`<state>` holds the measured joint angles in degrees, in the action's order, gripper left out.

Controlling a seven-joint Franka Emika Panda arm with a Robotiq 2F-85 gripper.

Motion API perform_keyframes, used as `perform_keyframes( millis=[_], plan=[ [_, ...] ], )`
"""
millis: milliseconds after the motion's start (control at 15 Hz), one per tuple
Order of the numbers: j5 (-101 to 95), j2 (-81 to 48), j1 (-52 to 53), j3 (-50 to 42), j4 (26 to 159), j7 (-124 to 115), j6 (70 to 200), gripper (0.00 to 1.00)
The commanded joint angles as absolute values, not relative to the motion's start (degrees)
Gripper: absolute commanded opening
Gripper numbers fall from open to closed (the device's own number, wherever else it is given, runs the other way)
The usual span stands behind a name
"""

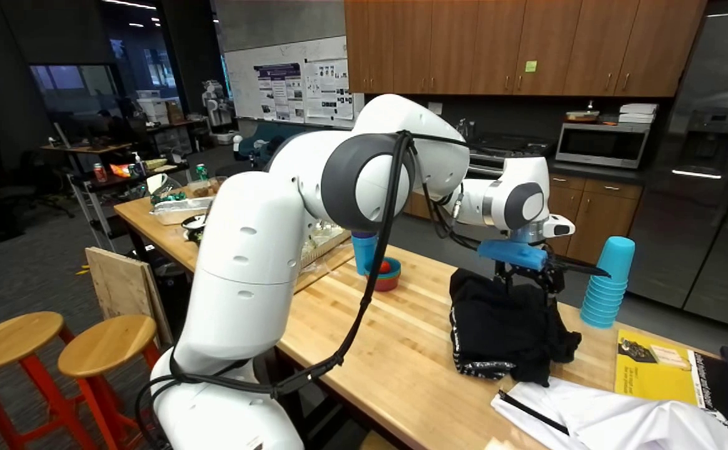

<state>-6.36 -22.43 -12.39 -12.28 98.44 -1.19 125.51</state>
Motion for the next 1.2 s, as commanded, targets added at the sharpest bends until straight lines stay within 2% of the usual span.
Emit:
perform_keyframes(
  millis=[0, 467, 1133],
  plan=[
    [-7.1, -18.2, -12.2, -11.6, 101.8, 1.6, 124.3, 1.00],
    [-25.3, -21.4, -9.8, -14.5, 95.5, -1.3, 109.8, 1.00],
    [-28.8, -22.4, -10.7, -13.8, 95.6, -1.4, 110.7, 1.00]
  ],
)
